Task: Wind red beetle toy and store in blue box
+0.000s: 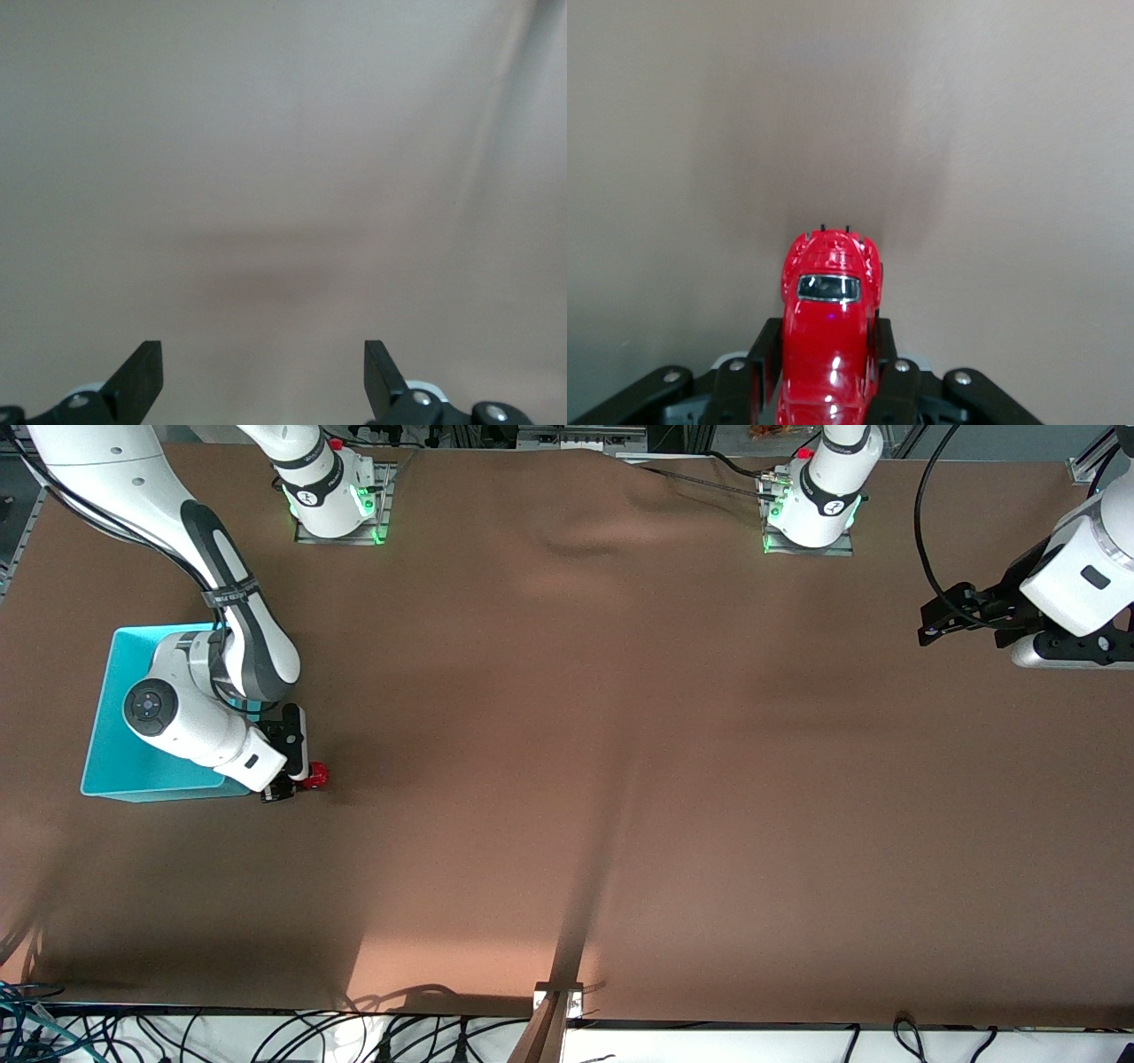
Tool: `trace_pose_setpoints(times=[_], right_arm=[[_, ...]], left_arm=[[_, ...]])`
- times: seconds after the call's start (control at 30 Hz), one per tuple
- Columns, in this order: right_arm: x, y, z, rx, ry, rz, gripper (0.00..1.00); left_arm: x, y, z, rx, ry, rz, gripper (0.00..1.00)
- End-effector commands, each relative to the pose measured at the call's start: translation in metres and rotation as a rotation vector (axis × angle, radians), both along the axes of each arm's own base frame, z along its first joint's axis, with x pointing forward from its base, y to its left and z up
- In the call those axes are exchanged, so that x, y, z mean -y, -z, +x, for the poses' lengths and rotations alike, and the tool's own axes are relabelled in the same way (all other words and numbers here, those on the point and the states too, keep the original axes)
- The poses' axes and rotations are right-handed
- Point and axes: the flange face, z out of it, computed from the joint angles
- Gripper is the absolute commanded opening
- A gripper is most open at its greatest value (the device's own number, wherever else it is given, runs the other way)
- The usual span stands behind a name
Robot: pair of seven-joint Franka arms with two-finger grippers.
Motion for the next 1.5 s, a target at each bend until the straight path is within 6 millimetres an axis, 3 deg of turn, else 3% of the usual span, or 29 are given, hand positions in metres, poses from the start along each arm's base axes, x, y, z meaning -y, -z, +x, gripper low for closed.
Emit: trace_pose_setpoints(times=[0.0, 0.23, 0.37, 0.5, 0.67, 0.87, 1.13, 1.3, 1.47], right_arm=[[0.006, -0.062, 0.009, -0.060, 0.021, 0.015, 0.22], [0.030, -0.124, -0.005, -0.129, 0.052, 0.001, 0.22], [0.054, -0.149, -0.021, -0.165, 0.066, -0.004, 0.22], [0.087, -0.168, -0.039, -0.193, 0.062, 0.000, 0.22], [0.130, -0.174, -0.069, -0.221, 0.060, 0.013, 0.22], [0.170, -0.162, -0.107, -0.221, 0.067, 0.033, 0.22], [0.216, -0.105, -0.147, -0.146, 0.048, 0.043, 0.21], [0.228, -0.069, -0.159, -0.095, 0.027, 0.027, 0.21], [0.232, -0.044, -0.157, -0.082, 0.008, 0.007, 0.21]], left_arm=[[0.000, -0.010, 0.001, 0.004, 0.013, -0.023, 1.00], [-0.002, -0.012, 0.001, 0.009, 0.008, -0.023, 1.00], [-0.002, -0.012, 0.002, 0.013, 0.011, -0.015, 1.00], [-0.003, -0.012, 0.002, 0.012, 0.008, -0.021, 1.00], [0.000, -0.011, 0.003, 0.009, 0.016, -0.016, 1.00], [-0.003, -0.019, 0.005, 0.035, 0.006, -0.026, 1.00], [-0.004, -0.018, 0.008, 0.035, -0.014, -0.008, 1.00], [-0.008, -0.018, 0.008, 0.035, -0.037, -0.007, 1.00], [-0.005, -0.019, 0.008, 0.036, -0.029, -0.007, 1.00]])
